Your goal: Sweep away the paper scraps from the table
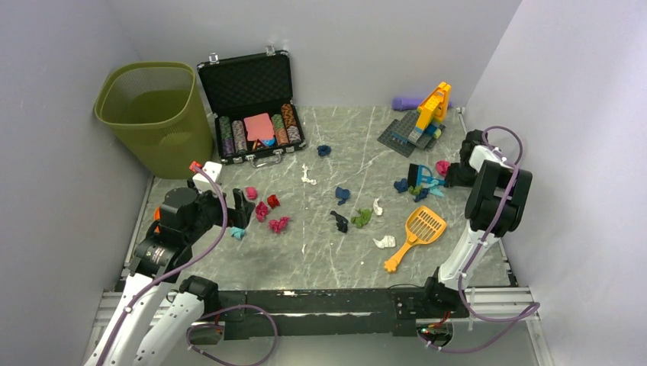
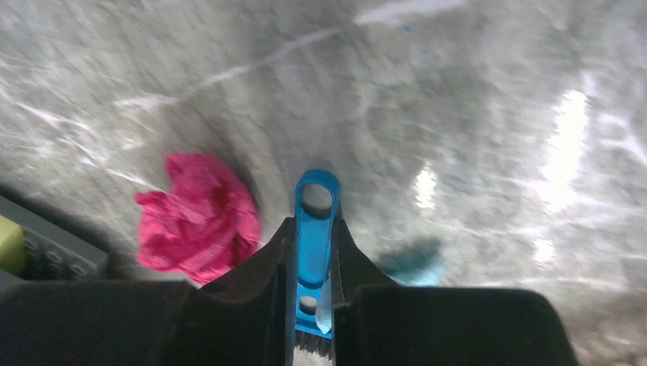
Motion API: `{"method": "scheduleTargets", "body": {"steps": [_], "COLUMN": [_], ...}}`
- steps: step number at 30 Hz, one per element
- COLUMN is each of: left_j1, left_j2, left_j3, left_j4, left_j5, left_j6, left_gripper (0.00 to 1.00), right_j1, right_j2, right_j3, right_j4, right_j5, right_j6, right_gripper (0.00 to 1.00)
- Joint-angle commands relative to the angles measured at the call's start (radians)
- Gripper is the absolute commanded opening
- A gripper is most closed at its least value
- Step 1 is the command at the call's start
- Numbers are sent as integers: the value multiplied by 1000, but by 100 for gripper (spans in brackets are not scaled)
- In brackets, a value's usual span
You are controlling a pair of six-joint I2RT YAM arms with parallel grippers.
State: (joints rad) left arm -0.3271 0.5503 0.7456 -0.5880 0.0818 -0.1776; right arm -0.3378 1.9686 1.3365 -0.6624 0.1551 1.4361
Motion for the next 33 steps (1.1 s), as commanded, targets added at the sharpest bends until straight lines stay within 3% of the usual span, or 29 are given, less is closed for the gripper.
{"method": "scheduleTargets", "body": {"steps": [1,14,16,18,19,23,33], "left_j1": [1,0,0,2,2,0,1], "left_j2": [-14,-21,-22,-21,-22,-20,-16], "left_j3": [3,0,0,0,0,0,1], "left_j4": [25,24,24,23,23,23,20], "left_j5": [-5,-13,-13,-15,-16,-16,-22], "left_j6": [2,0,-1,-3,-3,-2,-2], "left_gripper": [98,98,98,98,98,98,98], "right_j1": [18,78,77,72,63,49,43], "right_j2": [-96,-383,-400,-404,-405,-342,19], "right_j3": [-77,-164,-153,-152,-163,-138,206], "right_j4": [-59,56,41,0,8,-3,-274], "right_j5": [-25,-68,-29,6,10,50,-2], "right_j6": [1,-88,-113,-96,-97,-90,-145], "right_gripper": [10,10,24,50,57,57,53]}}
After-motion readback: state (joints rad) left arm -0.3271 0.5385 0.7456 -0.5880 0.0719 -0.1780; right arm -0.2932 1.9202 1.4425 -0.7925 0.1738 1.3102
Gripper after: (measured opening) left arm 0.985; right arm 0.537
